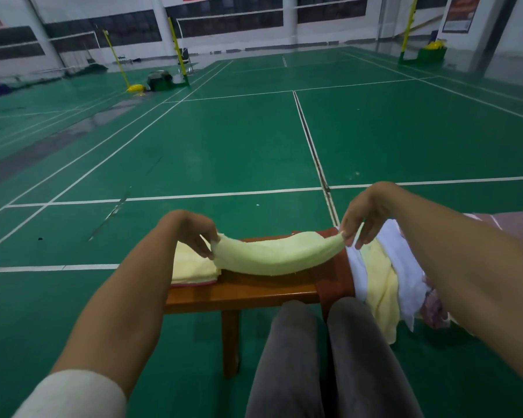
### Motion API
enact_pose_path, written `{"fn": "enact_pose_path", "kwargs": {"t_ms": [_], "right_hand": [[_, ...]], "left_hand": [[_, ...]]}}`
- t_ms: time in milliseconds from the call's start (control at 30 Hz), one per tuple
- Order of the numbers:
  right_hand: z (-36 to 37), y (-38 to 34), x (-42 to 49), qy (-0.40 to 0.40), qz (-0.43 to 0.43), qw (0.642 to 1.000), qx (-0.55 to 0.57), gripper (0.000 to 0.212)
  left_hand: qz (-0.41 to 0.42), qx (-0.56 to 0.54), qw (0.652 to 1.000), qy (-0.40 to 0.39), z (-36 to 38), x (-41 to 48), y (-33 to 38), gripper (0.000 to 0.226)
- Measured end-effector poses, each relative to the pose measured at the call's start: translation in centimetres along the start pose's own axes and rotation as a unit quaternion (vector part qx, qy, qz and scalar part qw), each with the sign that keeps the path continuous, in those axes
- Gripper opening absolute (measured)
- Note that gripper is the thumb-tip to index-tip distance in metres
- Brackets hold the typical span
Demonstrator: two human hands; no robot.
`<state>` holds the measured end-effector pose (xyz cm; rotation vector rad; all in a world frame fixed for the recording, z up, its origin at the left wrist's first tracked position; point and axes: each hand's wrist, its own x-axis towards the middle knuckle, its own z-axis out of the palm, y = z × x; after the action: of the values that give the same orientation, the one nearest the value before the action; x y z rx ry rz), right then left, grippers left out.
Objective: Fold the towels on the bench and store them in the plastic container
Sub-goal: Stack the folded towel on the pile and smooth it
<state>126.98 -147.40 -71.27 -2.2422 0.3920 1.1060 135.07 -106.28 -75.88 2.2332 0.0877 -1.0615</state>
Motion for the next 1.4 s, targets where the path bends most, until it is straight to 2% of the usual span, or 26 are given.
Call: {"fn": "enact_pose_path", "kwargs": {"t_ms": [100, 233, 300, 400, 433, 500, 533, 567, 633, 700, 767, 933, 1167, 1400], "right_hand": [[1.8, 0.7, 0.8, -0.052, 0.032, 0.997, -0.047, 0.035], [3.7, 1.3, 2.7, -0.106, 0.06, 0.989, -0.08, 0.041], [3.9, 1.0, 2.4, -0.129, 0.074, 0.987, -0.06, 0.039], [3.8, 0.5, 2.5, -0.161, 0.086, 0.981, -0.061, 0.045], [3.9, 2.1, 7.7, -0.142, 0.064, 0.985, -0.068, 0.048], [2.0, 7.1, 19.8, -0.044, 0.003, 0.999, -0.007, 0.068], [2.3, 8.2, 23.1, -0.036, -0.013, 0.998, 0.042, 0.079], [2.4, 8.2, 23.7, -0.03, -0.005, 0.998, 0.064, 0.074], [3.6, 5.3, 17.2, -0.029, 0.02, 0.999, 0.031, 0.042], [3.6, 0.2, 6.7, 0.002, 0.007, 1.0, -0.002, 0.027], [3.3, 0.7, 8.6, 0.07, -0.014, 0.997, -0.001, 0.02], [2.1, 0.1, 11.0, 0.158, -0.034, 0.986, -0.047, 0.017], [0.9, 0.0, 15.6, 0.3, -0.012, 0.949, -0.101, 0.01], [2.0, -0.5, 18.9, 0.354, 0.025, 0.926, -0.129, 0.011]], "left_hand": [[-0.039, 0.066, 0.996, -0.043, 1.1, 0.1, -0.5, 0.034], [-0.083, 0.106, 0.989, -0.067, 2.1, 0.5, -0.8, 0.049], [-0.097, 0.118, 0.986, -0.072, 2.5, 0.7, -0.7, 0.055], [-0.11, 0.123, 0.983, -0.082, 2.6, 1.2, -0.9, 0.051], [-0.111, 0.126, 0.983, -0.081, 2.6, 1.4, -1.0, 0.047], [-0.102, 0.13, 0.984, -0.072, 2.6, 2.0, -1.2, 0.04], [-0.092, 0.127, 0.985, -0.065, 2.7, 2.3, -1.2, 0.036], [-0.078, 0.123, 0.988, -0.054, 2.7, 2.7, -1.2, 0.031], [-0.043, 0.122, 0.991, -0.018, 2.8, 3.5, -1.0, 0.026], [-0.006, 0.131, 0.991, 0.037, 2.9, 4.3, -1.0, 0.025], [0.017, 0.144, 0.985, 0.094, 2.6, 5.4, -0.9, 0.024], [0.038, 0.166, 0.966, 0.194, 2.0, 7.1, -0.8, 0.021], [0.039, 0.2, 0.941, 0.271, 1.6, 10.7, -1.3, 0.017], [0.014, 0.236, 0.919, 0.316, 2.8, 14.0, -1.5, 0.017]]}}
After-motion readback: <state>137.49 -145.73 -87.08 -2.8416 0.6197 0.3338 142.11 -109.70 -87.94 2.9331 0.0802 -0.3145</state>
